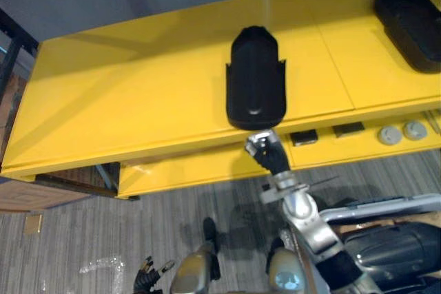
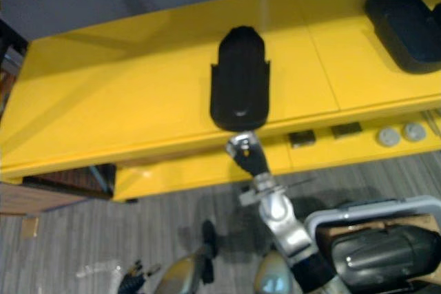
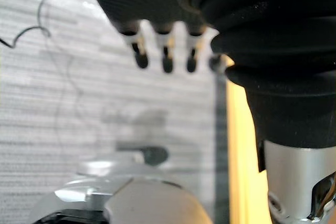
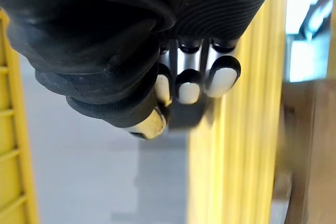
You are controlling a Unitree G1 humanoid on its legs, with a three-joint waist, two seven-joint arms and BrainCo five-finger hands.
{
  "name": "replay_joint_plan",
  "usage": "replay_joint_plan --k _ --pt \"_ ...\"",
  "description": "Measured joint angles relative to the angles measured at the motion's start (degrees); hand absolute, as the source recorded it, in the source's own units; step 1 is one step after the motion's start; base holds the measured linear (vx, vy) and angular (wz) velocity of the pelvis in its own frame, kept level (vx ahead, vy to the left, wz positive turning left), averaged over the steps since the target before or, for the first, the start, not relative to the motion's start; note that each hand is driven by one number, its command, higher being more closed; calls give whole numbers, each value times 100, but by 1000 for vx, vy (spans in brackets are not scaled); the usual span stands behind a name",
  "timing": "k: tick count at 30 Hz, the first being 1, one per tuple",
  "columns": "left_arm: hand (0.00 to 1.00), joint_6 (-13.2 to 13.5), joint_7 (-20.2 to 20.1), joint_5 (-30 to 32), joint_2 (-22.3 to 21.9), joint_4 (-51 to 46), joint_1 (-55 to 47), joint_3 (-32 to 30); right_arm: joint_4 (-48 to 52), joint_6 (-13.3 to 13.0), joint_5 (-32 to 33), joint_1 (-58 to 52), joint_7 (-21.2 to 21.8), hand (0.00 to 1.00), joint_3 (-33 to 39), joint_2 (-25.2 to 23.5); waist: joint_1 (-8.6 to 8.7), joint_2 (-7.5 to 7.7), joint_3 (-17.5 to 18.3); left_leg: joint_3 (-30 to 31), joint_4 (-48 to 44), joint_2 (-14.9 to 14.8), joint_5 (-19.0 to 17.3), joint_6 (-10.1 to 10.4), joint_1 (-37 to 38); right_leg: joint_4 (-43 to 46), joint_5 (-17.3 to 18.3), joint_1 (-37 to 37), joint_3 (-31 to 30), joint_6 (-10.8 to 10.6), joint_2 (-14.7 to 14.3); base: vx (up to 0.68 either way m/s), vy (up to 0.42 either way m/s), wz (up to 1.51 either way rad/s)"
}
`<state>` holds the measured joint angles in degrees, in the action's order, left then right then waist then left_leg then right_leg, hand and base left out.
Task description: Walk over and take plastic housings, then place them on the shelf
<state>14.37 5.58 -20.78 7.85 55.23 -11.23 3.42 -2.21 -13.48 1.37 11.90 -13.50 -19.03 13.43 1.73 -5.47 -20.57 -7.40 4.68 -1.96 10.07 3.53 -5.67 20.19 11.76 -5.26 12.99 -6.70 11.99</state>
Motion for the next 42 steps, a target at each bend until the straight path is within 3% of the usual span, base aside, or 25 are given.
replay_joint_plan --k 6,26,35,42 --pt "0 -69 25 106 -167 -5 -7 -49 -393 1 -1 267 -30 100 299 -24 -96 -257 18 79 0 87 -1 -28 56 -97 -23 171 107 -61 78 26 3 8" --pt "0 -118 -99 159 -160 -34 -130 -109 -480 45 -169 1121 117 100 542 -25 -98 -328 58 173 1 105 50 -43 62 58 13 152 141 -53 101 -3 -4 1" --pt "0 -115 -113 156 -160 -27 -130 -103 206 617 -153 1043 239 100 356 -9 -82 -322 55 172 2 96 44 -40 58 126 71 118 139 -35 101 12 -10 0" --pt "0 -111 -108 148 -159 -17 -129 -83 179 772 -105 1020 253 100 201 -8 -92 -293 36 166 2 96 40 -40 55 125 71 114 136 -35 101 0 0 0"
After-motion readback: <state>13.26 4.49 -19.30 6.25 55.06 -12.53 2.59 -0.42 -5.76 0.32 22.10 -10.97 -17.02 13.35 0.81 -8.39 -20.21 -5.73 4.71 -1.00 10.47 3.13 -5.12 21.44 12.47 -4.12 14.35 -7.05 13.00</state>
